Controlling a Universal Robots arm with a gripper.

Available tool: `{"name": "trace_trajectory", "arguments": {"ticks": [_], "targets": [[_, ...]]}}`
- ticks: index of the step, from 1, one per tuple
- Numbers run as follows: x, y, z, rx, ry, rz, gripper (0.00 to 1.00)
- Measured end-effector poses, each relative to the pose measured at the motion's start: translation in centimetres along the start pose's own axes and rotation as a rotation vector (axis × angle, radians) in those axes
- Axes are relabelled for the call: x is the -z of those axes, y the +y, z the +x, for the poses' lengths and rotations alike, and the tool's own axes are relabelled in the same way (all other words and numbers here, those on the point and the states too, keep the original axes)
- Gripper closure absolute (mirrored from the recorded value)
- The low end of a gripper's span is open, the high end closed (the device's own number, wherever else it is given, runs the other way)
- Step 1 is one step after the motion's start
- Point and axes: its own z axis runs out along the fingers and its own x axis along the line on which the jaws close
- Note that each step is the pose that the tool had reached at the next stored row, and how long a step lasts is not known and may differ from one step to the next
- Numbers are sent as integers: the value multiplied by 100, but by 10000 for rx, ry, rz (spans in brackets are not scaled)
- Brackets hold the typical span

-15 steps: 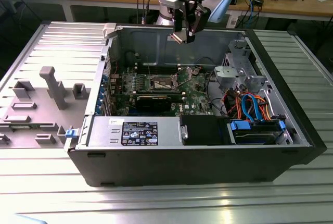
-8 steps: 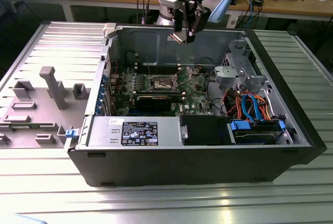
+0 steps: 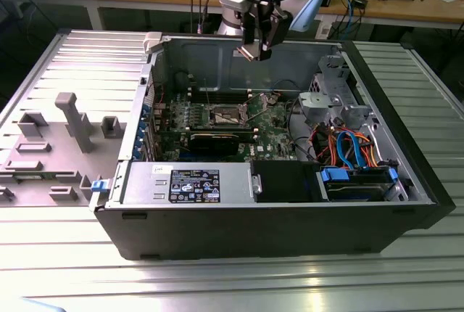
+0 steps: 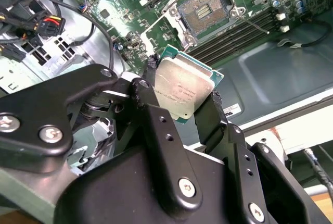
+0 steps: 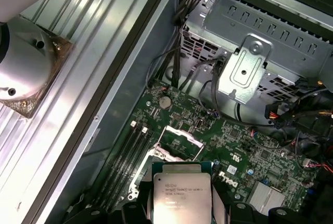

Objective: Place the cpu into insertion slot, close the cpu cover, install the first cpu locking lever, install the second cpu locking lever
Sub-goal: 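Place the cpu into insertion slot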

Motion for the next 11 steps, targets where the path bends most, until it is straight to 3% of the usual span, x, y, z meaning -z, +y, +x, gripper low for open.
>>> {"name": "trace_trajectory", "arguments": {"ticks": [11], "targets": [[-2,-14,7,-341,-31,-6,45]]}}
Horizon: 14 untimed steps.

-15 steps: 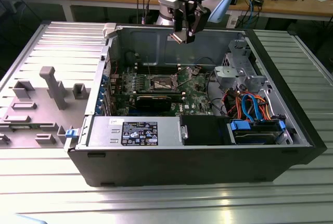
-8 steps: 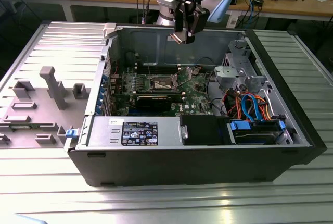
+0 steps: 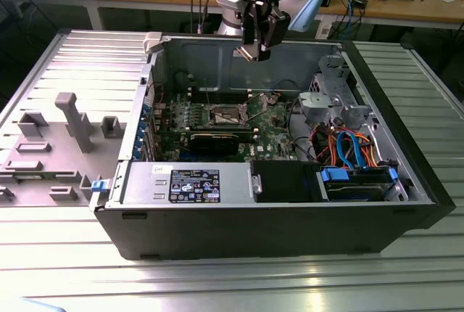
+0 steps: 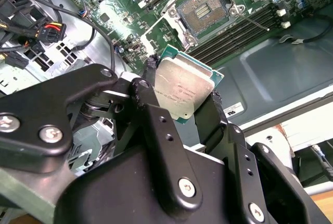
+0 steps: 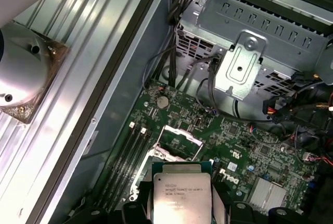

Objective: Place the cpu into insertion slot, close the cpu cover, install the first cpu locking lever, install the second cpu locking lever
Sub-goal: 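Place the cpu into insertion slot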

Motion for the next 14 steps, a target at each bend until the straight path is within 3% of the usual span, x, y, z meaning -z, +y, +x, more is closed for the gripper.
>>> {"name": "trace_trajectory", "arguments": {"ticks": [14], "targets": [[-1,0,0,-113,-11,-2,45]]}}
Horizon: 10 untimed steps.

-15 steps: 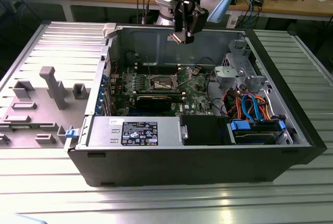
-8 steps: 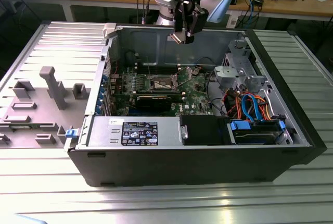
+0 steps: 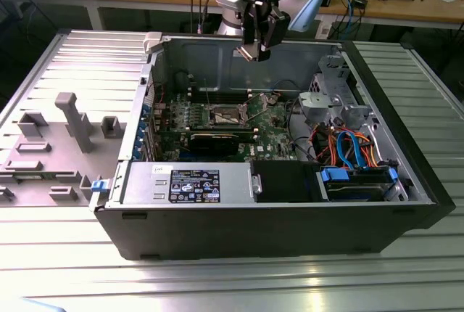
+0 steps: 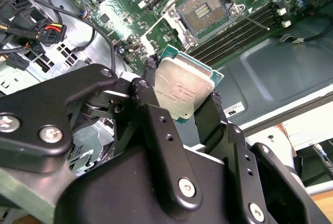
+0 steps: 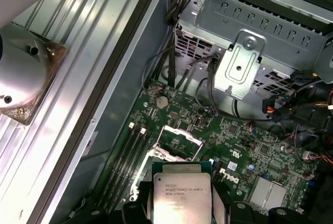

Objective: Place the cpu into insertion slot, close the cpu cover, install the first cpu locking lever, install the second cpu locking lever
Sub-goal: 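Place the cpu into insertion slot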

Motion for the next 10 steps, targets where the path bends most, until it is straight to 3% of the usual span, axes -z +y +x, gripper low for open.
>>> {"name": "trace_trajectory", "arguments": {"ticks": [5,9,10], "targets": [[-2,0,0,-121,-11,-2,45],[-17,-3,0,-924,-84,-16,45],[-18,-3,0,-967,-87,-18,45]]}}
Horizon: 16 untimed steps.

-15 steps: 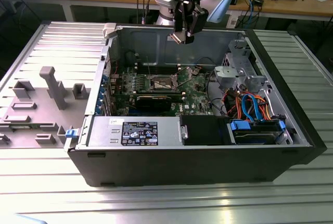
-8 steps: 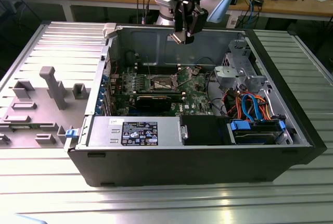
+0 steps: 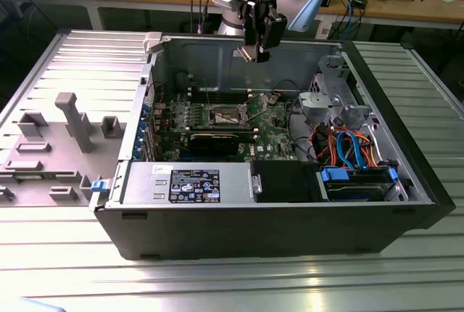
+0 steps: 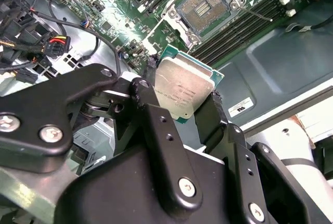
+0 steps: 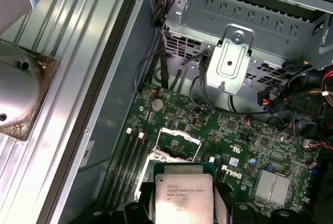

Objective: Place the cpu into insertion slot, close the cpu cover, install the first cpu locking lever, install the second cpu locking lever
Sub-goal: 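Place the cpu into insertion slot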

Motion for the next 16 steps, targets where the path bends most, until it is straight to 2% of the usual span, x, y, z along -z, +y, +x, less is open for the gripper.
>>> {"name": "trace_trajectory", "arguments": {"ticks": [16], "targets": [[0,0,0,-46,-5,-1,45]]}}
